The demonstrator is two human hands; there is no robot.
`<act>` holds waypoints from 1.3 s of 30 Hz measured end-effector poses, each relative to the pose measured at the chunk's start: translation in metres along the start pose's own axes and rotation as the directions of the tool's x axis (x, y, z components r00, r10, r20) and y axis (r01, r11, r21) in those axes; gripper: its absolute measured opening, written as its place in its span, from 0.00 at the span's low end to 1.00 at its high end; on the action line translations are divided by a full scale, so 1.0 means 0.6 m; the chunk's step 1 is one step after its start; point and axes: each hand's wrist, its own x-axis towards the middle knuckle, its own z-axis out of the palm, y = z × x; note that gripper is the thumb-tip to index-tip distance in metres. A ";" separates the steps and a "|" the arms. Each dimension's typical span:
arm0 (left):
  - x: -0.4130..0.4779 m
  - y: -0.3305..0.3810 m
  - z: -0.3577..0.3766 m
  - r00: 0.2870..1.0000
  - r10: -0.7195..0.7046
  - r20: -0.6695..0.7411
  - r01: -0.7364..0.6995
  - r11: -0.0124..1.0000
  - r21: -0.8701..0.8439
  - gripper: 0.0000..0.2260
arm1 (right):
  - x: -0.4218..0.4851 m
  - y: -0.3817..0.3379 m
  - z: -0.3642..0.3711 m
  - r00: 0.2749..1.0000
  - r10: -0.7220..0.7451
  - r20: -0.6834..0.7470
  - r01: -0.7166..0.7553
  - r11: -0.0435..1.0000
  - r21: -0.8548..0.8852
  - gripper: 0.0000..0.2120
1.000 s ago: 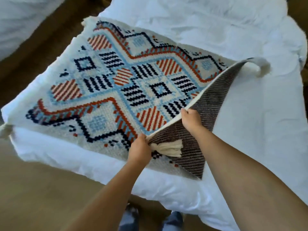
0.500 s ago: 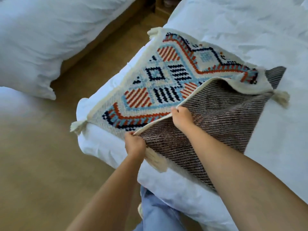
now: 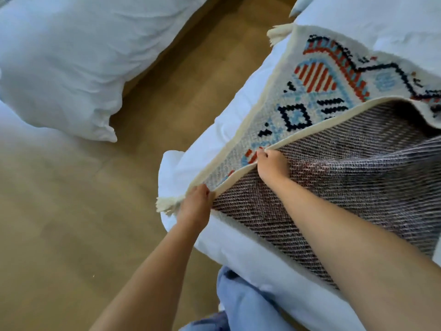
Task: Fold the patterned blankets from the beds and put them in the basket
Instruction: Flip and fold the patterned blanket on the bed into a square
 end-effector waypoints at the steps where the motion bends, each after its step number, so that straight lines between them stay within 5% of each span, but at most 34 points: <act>1: 0.012 -0.012 -0.007 1.000 0.011 0.023 -0.011 1.000 -0.001 0.11 | 0.005 -0.012 0.010 1.000 -0.005 0.003 0.005 1.000 -0.008 0.20; 11: 0.083 -0.114 -0.036 0.973 0.087 0.213 -0.088 0.996 -0.003 0.10 | 0.012 -0.094 0.111 0.995 0.093 0.033 -0.092 0.995 -0.042 0.19; 17: 0.123 -0.160 -0.056 0.918 0.232 0.321 -0.244 0.970 -0.003 0.08 | 0.004 -0.123 0.149 0.976 0.214 -0.046 -0.216 0.975 -0.047 0.17; 22: 0.156 -0.159 -0.071 0.807 0.346 0.479 -0.456 0.880 0.134 0.06 | 0.003 -0.129 0.152 0.963 0.268 -0.034 -0.268 0.963 -0.004 0.17; 30: 0.243 -0.038 -0.112 0.720 0.367 0.588 -0.552 0.817 0.167 0.10 | 0.029 -0.128 0.105 0.909 0.411 -0.071 -0.406 0.911 0.065 0.20; 39: 0.346 0.300 -0.100 0.685 0.569 0.456 -0.704 0.679 0.210 0.08 | 0.150 -0.071 -0.070 0.842 0.480 -0.248 -0.367 0.845 0.389 0.19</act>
